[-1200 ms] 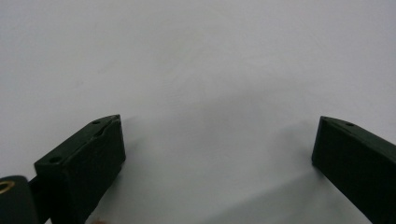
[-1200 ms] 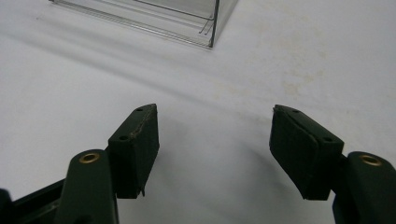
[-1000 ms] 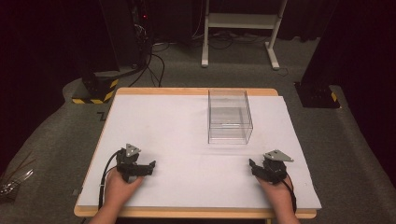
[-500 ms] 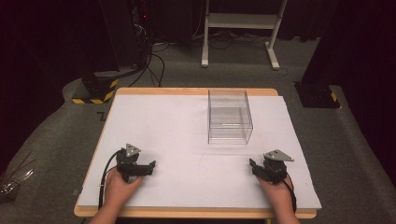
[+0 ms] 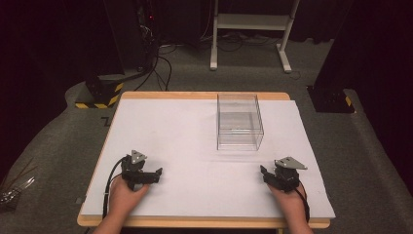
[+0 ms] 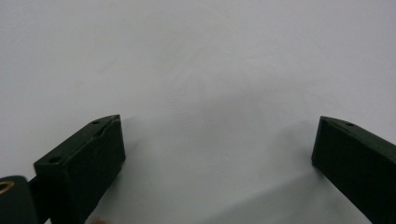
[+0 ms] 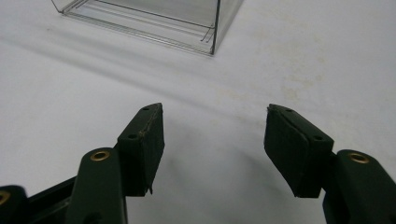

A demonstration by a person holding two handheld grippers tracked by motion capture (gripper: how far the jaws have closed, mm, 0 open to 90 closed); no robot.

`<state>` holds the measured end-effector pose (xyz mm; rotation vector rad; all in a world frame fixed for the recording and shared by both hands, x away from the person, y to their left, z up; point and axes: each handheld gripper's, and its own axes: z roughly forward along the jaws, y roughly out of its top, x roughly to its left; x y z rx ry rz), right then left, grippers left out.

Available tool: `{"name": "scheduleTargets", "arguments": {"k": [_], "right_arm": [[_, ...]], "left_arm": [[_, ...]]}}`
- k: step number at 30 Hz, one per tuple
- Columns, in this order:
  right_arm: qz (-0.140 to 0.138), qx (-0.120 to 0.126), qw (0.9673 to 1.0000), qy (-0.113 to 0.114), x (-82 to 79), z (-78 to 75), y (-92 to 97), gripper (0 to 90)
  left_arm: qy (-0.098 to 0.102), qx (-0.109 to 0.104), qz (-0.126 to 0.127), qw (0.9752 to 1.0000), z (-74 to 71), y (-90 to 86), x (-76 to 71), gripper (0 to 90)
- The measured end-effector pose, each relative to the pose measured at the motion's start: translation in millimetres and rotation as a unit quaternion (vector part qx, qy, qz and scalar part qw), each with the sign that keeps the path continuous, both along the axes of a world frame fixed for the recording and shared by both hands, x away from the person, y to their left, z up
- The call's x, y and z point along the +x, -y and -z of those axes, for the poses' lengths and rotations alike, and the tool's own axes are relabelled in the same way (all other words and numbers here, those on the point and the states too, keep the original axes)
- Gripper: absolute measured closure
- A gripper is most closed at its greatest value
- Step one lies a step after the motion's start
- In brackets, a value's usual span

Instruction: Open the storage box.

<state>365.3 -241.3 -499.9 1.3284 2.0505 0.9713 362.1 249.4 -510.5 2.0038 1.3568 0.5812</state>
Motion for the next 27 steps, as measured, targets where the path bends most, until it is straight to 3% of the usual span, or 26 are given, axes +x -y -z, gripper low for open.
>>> {"name": "scheduleTargets", "arguments": {"k": [6, 18, 27], "right_arm": [[-0.007, 0.003, 1.0, 0.006, -0.8, -1.5, 0.1, 38.1], [-0.022, 0.013, 0.9989, 0.038, -4.2, -11.0, -1.6, 41.3], [-0.037, 0.046, 0.9972, 0.046, -6.4, -21.3, -6.7, 37.7]], "left_arm": [[0.0, 0.0, 0.0, 1.0, 0.0, 0.0, 0.1, 2.8], [0.0, 0.0, -0.001, 1.0, 0.0, 0.3, -0.1, 2.9], [0.0, -0.001, -0.001, 1.0, 0.1, 0.3, -0.1, 2.9]]}}
